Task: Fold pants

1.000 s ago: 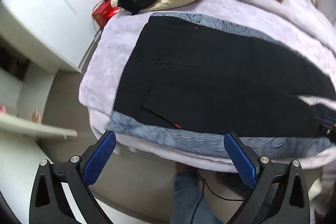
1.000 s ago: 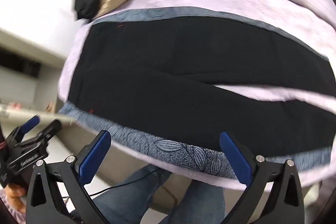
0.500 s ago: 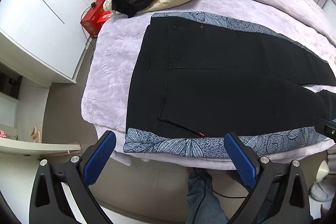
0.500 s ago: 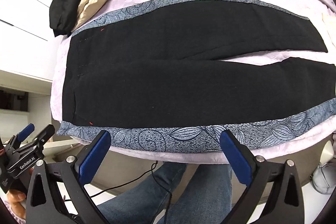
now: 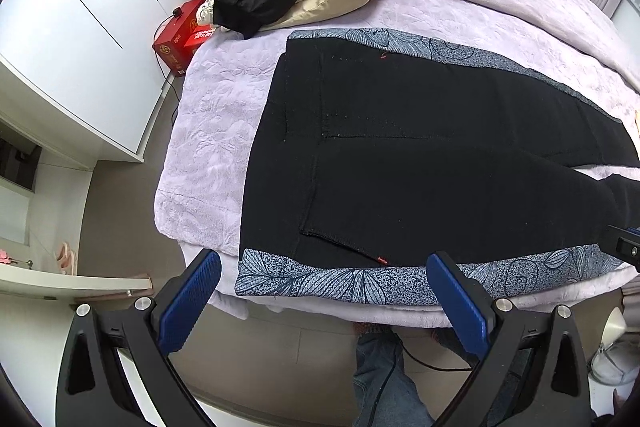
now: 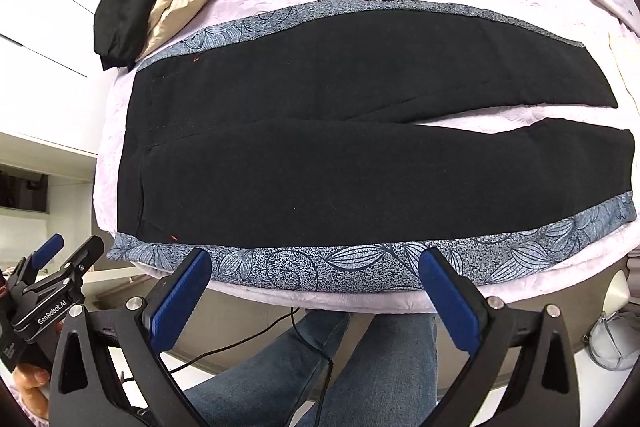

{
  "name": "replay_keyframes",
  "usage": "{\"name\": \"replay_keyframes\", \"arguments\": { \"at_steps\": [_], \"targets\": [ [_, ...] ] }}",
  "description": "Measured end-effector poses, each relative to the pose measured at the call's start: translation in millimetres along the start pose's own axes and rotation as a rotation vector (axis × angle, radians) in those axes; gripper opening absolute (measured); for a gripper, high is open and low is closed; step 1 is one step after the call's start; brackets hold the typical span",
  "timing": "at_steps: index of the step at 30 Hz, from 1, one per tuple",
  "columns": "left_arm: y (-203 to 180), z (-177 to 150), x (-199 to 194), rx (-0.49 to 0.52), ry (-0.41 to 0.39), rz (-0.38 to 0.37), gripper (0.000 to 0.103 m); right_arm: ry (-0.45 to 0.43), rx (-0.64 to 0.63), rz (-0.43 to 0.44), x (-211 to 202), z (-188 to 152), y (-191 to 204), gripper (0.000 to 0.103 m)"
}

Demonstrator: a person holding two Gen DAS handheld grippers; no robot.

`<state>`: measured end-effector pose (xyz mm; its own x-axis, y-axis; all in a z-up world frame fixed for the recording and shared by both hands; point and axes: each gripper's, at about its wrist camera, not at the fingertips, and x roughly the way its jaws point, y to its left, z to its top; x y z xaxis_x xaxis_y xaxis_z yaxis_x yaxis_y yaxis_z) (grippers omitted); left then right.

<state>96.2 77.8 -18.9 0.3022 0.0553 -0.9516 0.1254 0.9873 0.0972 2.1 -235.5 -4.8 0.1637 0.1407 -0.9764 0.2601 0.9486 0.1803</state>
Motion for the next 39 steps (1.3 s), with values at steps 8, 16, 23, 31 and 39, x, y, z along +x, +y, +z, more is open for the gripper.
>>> {"name": "replay_keyframes", "arguments": {
  "at_steps": [8,16,23,31,39],
  "targets": [
    [0.6,-0.5,2.3,-0.007,0.01,-0.004,0.103,0.003,0.008,-0.003,0.4,0.4,-1.5,0.103],
    [-0.4,4.9,2.7,0.002,0.007,-0.01,0.103,-0.002,0.023,-0.007,-1.6,3.6,-4.9,0.103],
    [6.2,6.8,3.1,-0.014,0.0,-0.004,0.103,0.001,0.026,-0.01,0.1,6.3,-3.9,0.103],
    [13.3,8.0,4.4,-0.017,0.002,-0.002,0.103,0.007,0.035,0.006,4.2,12.3,-2.4,0.103],
    [24.3,5.5,4.0,-0.034,0.0,0.0,0.103,0.016,0.024,0.029,8.3,16.7,7.9,0.103]
  ]
}}
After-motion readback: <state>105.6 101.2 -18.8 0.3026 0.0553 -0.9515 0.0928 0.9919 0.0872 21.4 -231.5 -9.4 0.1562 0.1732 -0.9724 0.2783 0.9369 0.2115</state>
